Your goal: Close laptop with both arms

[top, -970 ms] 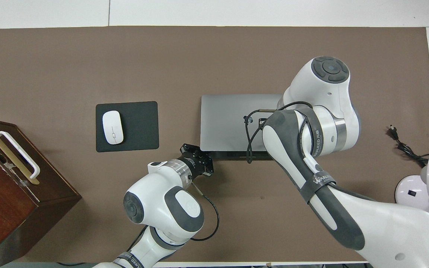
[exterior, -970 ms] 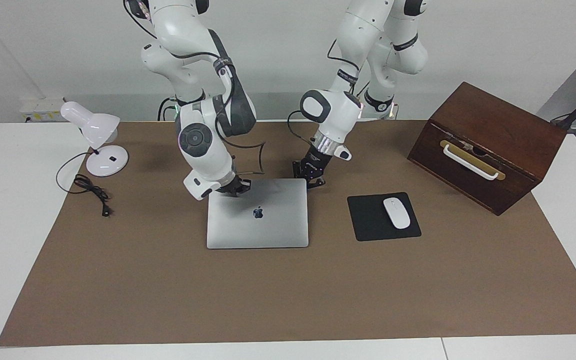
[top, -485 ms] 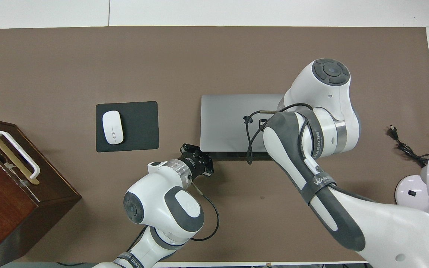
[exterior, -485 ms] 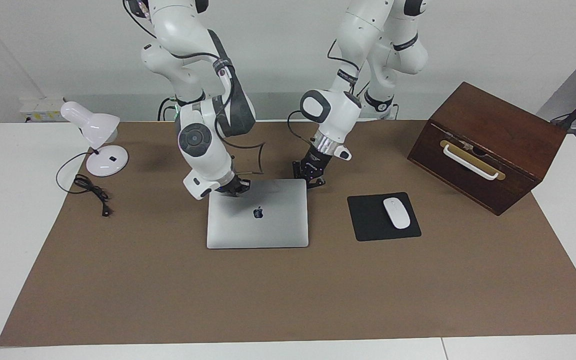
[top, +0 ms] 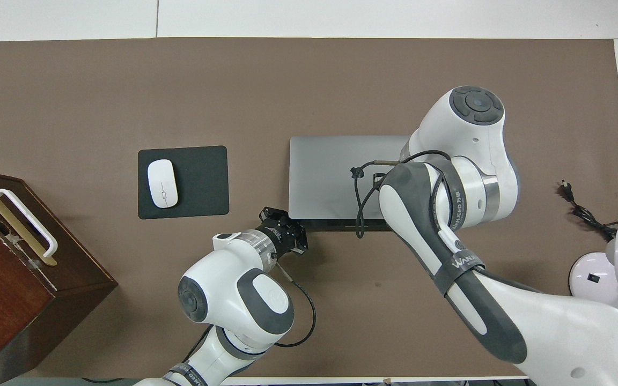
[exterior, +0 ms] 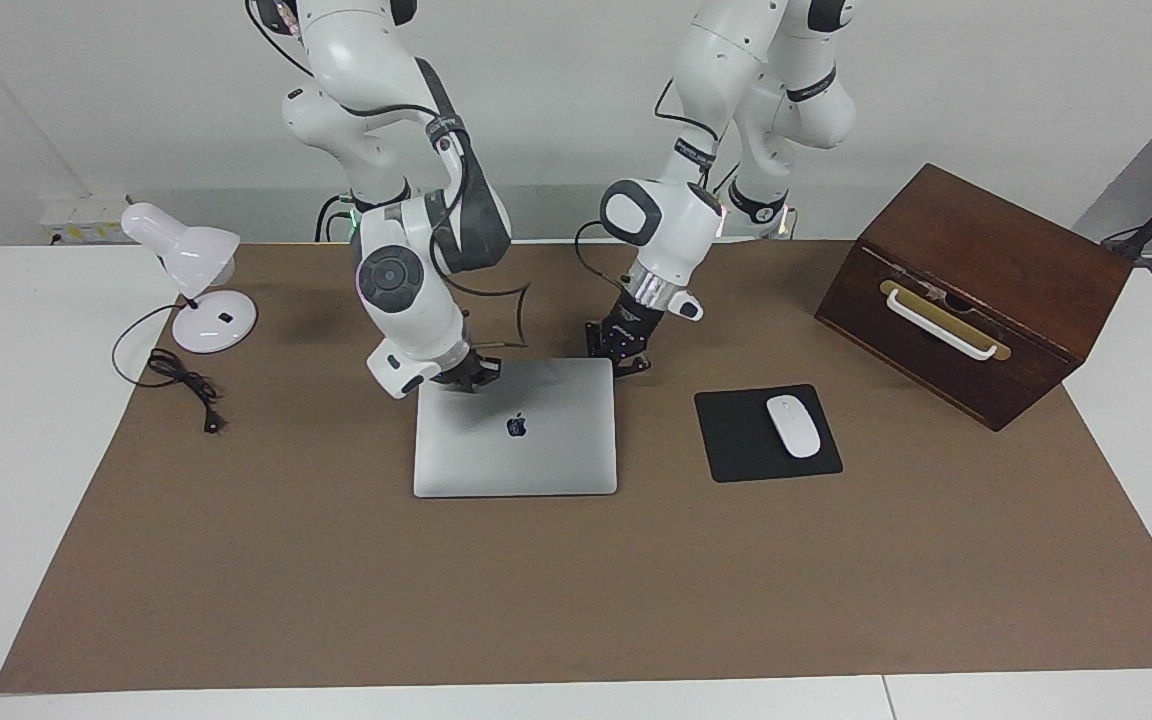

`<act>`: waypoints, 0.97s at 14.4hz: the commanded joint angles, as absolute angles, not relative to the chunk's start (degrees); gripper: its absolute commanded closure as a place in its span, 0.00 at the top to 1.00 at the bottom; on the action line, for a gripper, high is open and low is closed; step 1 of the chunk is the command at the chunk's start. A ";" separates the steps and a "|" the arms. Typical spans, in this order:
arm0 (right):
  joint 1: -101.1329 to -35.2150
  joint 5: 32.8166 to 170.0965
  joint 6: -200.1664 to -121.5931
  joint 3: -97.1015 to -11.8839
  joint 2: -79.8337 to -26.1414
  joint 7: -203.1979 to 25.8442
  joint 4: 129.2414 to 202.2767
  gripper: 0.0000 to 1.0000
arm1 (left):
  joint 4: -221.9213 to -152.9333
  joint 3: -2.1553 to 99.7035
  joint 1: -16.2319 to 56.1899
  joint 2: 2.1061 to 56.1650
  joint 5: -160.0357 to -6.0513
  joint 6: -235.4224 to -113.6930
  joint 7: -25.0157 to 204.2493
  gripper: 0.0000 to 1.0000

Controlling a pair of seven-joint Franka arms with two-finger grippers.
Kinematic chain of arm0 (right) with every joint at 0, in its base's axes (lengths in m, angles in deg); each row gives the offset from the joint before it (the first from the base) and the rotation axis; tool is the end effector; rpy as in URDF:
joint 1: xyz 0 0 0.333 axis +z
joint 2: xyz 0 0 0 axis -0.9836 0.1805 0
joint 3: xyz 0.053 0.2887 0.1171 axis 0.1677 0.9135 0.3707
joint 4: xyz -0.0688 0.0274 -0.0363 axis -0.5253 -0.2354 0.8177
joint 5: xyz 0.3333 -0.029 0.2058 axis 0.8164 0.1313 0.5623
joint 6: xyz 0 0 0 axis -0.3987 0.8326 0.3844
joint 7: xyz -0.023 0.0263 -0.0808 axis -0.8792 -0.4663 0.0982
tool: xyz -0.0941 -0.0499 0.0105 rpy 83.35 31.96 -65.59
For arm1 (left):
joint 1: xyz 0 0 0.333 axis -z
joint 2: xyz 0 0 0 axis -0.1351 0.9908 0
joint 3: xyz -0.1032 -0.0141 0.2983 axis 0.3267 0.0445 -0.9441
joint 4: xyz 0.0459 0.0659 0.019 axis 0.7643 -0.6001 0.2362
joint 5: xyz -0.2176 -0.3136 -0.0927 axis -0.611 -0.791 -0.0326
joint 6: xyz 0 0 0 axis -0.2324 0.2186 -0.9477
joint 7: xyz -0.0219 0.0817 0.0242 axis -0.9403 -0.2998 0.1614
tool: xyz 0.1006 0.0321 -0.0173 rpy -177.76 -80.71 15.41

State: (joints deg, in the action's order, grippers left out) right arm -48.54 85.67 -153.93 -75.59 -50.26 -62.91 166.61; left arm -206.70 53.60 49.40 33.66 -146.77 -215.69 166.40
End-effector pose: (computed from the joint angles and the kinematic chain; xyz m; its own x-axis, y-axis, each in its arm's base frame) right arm 0.5743 0.2052 0.3553 0.9657 -0.1062 -0.2370 -0.1276 -0.9889 -0.0765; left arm 0.4055 -0.3405 0.2753 -0.5509 0.5762 -0.6037 0.7495 0.6597 -0.0544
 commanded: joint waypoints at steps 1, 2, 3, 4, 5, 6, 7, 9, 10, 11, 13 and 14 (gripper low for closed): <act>-48.31 86.95 -155.25 -75.84 -51.89 -64.95 168.97 0.00 | -209.27 52.87 50.65 33.93 -147.91 -217.14 166.63 0.00; -48.31 86.95 -155.25 -75.84 -51.89 -64.86 169.23 0.00 | -209.71 52.87 50.65 33.49 -147.91 -217.40 166.63 0.00; -48.31 86.95 -155.25 -75.84 -51.89 -64.86 169.23 0.00 | -209.80 52.95 50.65 33.32 -147.91 -217.58 166.63 0.00; -48.31 86.95 -155.25 -75.84 -51.89 -64.86 169.23 0.00 | -209.89 52.95 50.65 33.31 -147.91 -217.58 166.63 0.00; -48.22 86.95 -155.25 -75.84 -51.89 -64.77 169.23 0.00 | -210.06 52.95 50.65 33.31 -147.91 -217.58 166.63 0.00; -48.22 86.95 -155.17 -75.84 -51.98 -64.77 169.23 0.00 | -210.15 52.95 50.65 33.23 -147.91 -217.58 166.63 0.00; -48.22 86.95 -155.17 -75.84 -52.16 -64.68 169.23 0.00 | -210.15 52.95 50.65 33.23 -147.91 -217.67 166.63 0.00; -48.22 86.95 -155.25 -75.84 -52.24 -64.68 169.67 0.00 | -210.41 52.95 50.65 33.14 -147.99 -217.67 166.63 0.00; -48.22 86.95 -155.25 -75.76 -52.24 -64.68 169.67 0.00 | -210.50 52.95 50.74 32.79 -147.99 -217.76 166.63 0.00; -48.22 87.04 -155.25 -75.84 -52.24 -64.68 169.76 0.00 | -210.68 52.95 50.74 32.79 -147.99 -217.76 166.63 0.00; -48.22 86.95 -155.25 -75.84 -52.24 -64.60 169.93 0.00 | -210.68 52.95 50.74 32.79 -147.99 -217.76 166.63 0.00; -47.96 86.95 -155.25 -75.76 -52.33 -64.59 170.02 0.00 | -210.68 52.95 50.74 32.79 -147.99 -217.84 166.63 0.00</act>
